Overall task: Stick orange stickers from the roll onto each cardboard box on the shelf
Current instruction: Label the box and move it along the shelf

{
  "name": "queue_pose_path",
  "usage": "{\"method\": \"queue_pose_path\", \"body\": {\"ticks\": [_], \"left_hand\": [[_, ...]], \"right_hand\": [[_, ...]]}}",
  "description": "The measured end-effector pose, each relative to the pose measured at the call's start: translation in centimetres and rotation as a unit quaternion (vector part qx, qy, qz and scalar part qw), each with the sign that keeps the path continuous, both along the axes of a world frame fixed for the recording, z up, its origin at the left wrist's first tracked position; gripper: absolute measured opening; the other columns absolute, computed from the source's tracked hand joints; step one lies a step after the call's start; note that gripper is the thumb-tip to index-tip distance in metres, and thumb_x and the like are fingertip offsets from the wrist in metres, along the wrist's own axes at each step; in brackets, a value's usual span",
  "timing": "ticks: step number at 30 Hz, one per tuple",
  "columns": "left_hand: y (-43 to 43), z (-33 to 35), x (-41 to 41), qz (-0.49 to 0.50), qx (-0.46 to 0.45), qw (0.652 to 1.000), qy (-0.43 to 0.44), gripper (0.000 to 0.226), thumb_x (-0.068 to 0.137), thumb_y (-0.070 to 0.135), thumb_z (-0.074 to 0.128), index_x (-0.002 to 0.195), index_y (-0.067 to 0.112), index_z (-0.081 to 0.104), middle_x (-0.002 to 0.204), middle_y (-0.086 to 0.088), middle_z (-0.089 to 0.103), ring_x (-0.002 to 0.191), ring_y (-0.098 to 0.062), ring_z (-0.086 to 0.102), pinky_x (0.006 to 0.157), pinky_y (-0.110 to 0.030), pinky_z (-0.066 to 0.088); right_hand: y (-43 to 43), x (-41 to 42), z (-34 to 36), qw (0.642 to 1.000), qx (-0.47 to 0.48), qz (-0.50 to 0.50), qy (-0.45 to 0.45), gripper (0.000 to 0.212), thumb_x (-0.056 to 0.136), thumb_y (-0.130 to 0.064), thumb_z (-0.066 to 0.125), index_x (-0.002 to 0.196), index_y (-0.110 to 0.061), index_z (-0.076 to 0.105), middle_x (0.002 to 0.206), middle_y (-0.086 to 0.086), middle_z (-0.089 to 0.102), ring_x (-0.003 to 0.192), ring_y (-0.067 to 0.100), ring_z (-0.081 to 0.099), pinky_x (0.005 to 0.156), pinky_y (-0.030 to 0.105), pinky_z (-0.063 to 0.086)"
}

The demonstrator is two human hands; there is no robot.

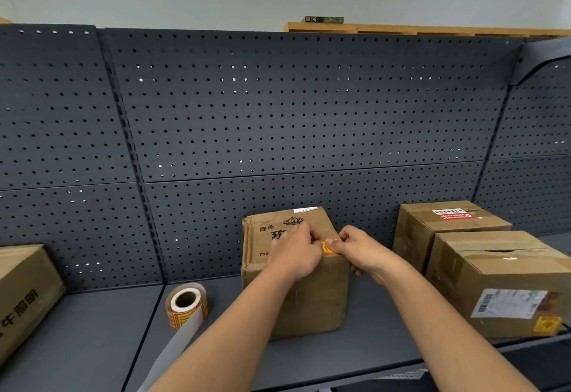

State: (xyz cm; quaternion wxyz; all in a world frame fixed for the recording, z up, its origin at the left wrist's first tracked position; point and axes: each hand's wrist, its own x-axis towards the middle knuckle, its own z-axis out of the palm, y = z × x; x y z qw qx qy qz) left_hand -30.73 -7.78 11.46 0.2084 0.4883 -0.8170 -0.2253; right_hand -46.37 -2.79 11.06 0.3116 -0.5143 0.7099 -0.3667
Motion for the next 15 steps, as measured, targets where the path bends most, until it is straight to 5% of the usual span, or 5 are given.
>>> {"method": "queue_pose_path", "body": {"ticks": [9,15], "left_hand": [[-0.26,-0.26,0.0,0.003,0.019,0.999,0.032,0.023,0.1,0.029,0.052,0.12,0.035,0.059,0.119,0.008,0.064,0.11,-0.019,0.057,0.102,-0.047,0.048],[-0.54,-0.41,0.31,0.009,0.029,0.997,0.075,0.019,0.102,0.032,0.058,0.121,0.031,0.058,0.103,0.01,0.063,0.099,-0.015,0.061,0.094,-0.045,0.056]], "right_hand": [[0.06,0.36,-0.45,1.0,-0.02,-0.017,0.017,0.032,0.106,-0.04,0.054,0.109,-0.008,0.056,0.082,0.007,0.053,0.068,0.019,0.044,0.051,0.03,0.032],[0.0,0.73,0.41,0.985,-0.012,-0.023,0.169,0.03,0.108,-0.042,0.045,0.1,-0.017,0.059,0.087,0.004,0.062,0.071,0.018,0.056,0.063,0.035,0.044]]}}
